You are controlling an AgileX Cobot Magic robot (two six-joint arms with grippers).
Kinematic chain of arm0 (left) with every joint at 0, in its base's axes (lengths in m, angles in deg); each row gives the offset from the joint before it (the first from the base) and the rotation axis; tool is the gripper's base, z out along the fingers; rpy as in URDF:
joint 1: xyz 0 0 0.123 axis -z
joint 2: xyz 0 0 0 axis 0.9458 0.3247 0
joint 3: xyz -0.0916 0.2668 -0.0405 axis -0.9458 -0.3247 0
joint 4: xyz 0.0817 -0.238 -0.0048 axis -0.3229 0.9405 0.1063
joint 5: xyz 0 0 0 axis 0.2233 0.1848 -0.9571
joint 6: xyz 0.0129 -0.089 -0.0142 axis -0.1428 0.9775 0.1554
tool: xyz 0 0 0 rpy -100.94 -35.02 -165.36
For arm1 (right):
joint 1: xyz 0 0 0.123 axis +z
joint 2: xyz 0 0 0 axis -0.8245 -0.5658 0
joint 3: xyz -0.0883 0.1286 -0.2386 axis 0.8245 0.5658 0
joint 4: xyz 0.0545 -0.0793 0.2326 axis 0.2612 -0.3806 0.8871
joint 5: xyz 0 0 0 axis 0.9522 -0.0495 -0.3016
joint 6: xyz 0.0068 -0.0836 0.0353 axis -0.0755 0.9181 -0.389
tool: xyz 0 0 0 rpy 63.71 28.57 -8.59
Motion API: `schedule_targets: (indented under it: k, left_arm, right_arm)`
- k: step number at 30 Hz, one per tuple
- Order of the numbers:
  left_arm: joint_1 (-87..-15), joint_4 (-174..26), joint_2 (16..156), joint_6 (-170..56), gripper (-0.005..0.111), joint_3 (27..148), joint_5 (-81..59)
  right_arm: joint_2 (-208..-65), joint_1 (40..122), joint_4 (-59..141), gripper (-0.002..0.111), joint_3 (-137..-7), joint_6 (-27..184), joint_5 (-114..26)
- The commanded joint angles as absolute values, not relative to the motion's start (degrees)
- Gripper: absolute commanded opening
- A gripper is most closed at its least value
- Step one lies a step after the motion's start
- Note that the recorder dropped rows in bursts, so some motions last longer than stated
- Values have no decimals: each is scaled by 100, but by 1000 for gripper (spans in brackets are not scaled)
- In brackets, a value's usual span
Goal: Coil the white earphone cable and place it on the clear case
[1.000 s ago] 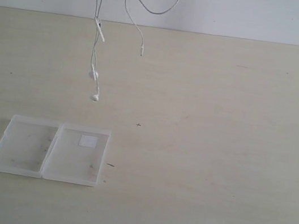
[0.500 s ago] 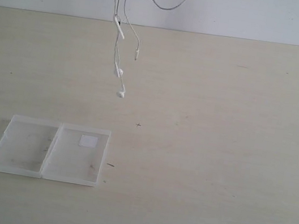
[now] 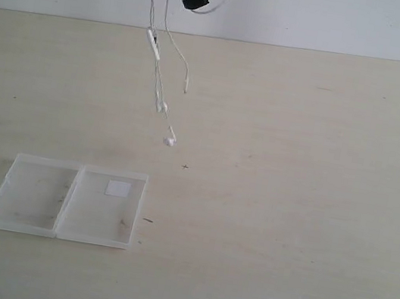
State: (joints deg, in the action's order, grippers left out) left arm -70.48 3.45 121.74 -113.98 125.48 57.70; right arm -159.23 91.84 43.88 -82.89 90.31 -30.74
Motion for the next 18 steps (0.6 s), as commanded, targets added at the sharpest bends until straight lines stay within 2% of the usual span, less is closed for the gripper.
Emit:
schedule_targets:
  k: [1, 18]
  left_arm:
    - [-7113, 567, 12245, -11531, 0, 12584, 5905]
    - [-7102, 1357, 12357, -11810, 0, 12584, 5905]
  right_arm:
    - [-15863, 9152, 4347, 105, -8286, 9068, -3084]
    - [-16072, 9152, 5418, 105, -8286, 9079, -3679]
